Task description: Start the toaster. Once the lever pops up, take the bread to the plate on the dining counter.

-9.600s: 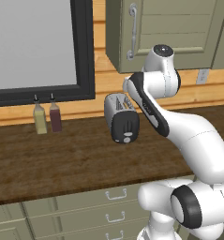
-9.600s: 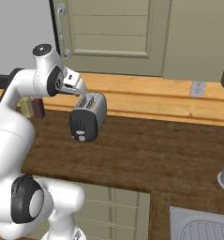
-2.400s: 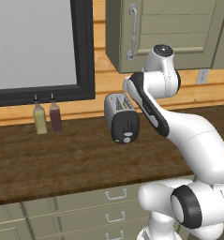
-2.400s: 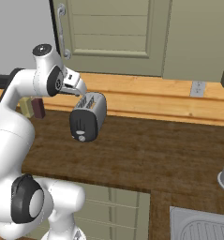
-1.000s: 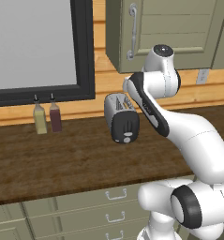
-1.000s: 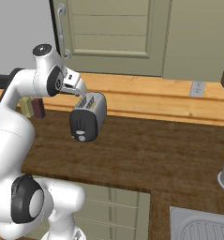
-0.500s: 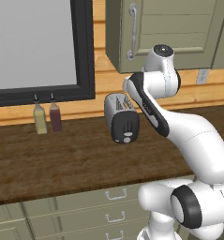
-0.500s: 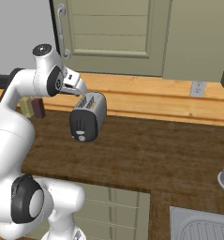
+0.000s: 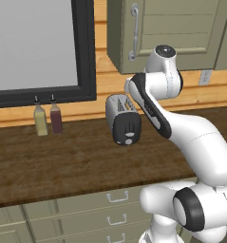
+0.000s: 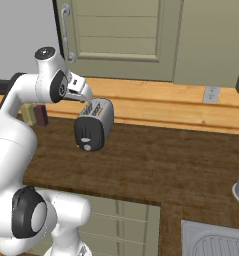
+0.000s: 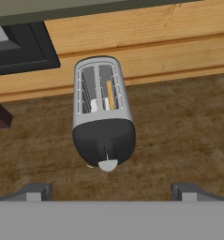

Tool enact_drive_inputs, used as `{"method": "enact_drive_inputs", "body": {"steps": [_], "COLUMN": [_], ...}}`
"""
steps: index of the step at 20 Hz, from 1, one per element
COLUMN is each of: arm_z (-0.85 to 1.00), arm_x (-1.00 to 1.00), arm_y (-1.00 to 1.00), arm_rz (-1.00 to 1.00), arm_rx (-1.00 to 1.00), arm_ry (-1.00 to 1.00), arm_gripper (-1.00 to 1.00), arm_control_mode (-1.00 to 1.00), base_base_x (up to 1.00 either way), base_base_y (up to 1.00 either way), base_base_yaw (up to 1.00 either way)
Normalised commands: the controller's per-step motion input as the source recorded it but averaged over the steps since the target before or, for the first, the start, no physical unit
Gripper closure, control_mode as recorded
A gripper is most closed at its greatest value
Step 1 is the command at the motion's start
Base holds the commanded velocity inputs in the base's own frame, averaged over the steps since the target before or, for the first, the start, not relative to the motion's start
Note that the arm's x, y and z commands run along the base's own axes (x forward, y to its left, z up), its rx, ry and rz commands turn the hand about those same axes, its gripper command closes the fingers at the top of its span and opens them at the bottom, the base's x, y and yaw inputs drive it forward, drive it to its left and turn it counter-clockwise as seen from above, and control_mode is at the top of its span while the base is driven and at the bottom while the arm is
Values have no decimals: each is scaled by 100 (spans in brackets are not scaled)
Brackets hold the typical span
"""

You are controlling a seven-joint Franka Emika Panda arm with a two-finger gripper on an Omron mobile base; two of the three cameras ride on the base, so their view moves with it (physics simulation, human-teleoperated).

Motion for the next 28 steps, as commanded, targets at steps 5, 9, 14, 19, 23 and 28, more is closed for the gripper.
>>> {"method": "enact_drive_inputs", "body": {"steps": [5,9,14,19,23,28], "arm_z": [0,0,0,0,0,0], "arm_x": [0,0,0,0,0,0], "arm_y": [0,0,0,0,0,0], "arm_rz": [0,0,0,0,0,0], "arm_rx": [0,0,0,0,0,0], "arm_ry": [0,0,0,0,0,0], "arm_gripper": [-100,-100,-100,-100,-100,-100], "arm_control_mode": [-100,-100,-100,-100,-100,-100], "base_base_x": [0,0,0,0,0,0], "base_base_y": [0,0,0,0,0,0], "base_base_yaw": [0,0,0,0,0,0]}}
